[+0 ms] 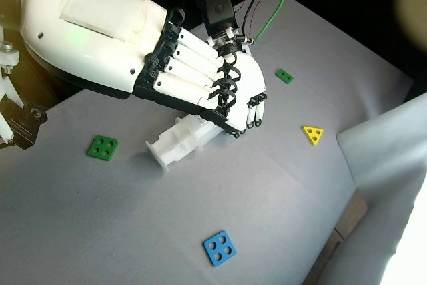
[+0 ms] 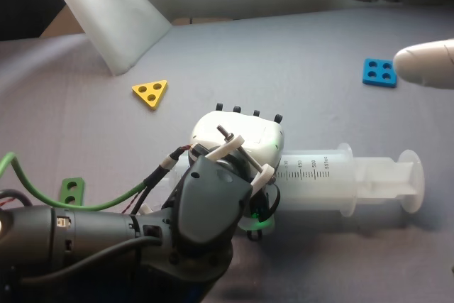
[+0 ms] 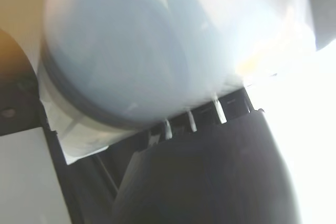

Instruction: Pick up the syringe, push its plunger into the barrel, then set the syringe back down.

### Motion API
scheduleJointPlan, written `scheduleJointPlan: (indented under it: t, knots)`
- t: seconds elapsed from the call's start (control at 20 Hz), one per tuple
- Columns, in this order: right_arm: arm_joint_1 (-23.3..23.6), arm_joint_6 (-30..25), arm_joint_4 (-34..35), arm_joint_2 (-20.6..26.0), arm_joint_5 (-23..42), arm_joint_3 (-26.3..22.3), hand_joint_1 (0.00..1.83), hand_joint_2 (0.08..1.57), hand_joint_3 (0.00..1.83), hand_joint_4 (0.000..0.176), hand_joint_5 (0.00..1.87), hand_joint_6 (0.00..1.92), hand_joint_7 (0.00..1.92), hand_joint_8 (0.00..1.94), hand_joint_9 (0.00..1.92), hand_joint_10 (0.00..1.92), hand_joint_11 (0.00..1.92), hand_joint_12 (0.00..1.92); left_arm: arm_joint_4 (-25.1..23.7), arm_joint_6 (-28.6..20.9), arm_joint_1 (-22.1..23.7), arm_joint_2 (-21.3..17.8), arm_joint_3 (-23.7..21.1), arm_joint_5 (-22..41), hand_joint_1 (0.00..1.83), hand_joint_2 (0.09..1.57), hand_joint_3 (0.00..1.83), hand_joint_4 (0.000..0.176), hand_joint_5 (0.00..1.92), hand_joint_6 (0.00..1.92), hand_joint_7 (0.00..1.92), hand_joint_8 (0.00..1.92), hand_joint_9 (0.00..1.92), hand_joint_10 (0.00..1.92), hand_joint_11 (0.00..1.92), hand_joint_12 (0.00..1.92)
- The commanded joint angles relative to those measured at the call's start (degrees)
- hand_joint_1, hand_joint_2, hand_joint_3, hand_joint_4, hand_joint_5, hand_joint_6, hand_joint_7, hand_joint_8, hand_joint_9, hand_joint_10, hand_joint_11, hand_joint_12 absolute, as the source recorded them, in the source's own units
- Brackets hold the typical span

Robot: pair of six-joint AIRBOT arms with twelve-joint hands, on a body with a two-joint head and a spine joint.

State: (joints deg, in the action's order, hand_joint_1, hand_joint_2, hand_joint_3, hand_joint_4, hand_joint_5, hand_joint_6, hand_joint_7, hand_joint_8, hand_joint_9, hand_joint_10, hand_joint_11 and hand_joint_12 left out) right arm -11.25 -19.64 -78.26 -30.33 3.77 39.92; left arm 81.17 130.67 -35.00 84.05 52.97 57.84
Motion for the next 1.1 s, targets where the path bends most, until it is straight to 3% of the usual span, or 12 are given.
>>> scheduleJointPlan:
  t: [0.0,0.2,0.25,0.6,0.8,1.05]
  knots:
    - [1.0,-1.8,0.6,0.1,-0.1,-0.1,0.00,1.35,0.00,0.000,0.17,0.00,0.13,0.00,0.11,0.00,0.00,0.31,-2.3,0.6,-0.5,-0.1,0.2,1.6,1.38,1.11,0.00,0.000,0.94,1.03,0.98,1.02,0.90,1.17,0.75,1.11]
    - [1.1,-12.1,0.6,0.1,-2.9,-0.1,0.00,1.35,0.00,0.000,0.19,0.01,0.16,0.01,0.13,0.01,0.00,0.34,-1.2,-1.1,0.5,-1.9,-0.8,0.6,1.38,1.10,0.00,0.000,0.96,1.00,1.02,0.94,0.92,1.14,0.78,1.02]
    - [1.1,-13.9,0.6,0.2,-3.2,-0.1,0.00,1.35,0.00,0.000,0.17,0.00,0.15,0.00,0.12,0.00,0.00,0.33,-0.6,-1.6,0.8,-2.6,-1.1,0.0,1.38,1.10,0.00,0.000,0.94,1.06,1.02,0.89,0.92,1.12,0.77,1.01]
    - [0.8,-29.3,0.6,0.9,-3.2,-0.2,0.00,1.34,0.00,0.000,0.20,0.00,0.17,0.00,0.14,0.00,0.00,0.41,3.1,-4.9,4.6,-7.4,-3.9,-3.9,1.38,1.11,0.00,0.000,0.92,1.11,1.02,0.90,0.92,1.10,0.77,1.02]
    - [0.5,-34.8,0.6,1.6,-3.2,-0.2,0.00,1.34,0.00,0.000,0.19,0.00,0.17,0.00,0.16,0.00,0.00,0.49,5.3,-6.4,8.0,-10.2,-5.3,-6.2,1.37,1.11,0.00,0.000,0.92,1.08,1.00,0.98,0.90,1.14,0.76,1.05]
    - [-0.2,-40.5,0.6,2.2,-4.2,-0.3,0.00,1.34,0.00,0.000,0.18,0.00,0.16,0.00,0.15,0.01,0.00,0.44,7.6,-8.2,10.3,-13.1,-7.1,-8.4,1.37,1.12,0.00,0.000,0.90,1.10,0.98,1.03,0.89,1.16,0.71,1.12]
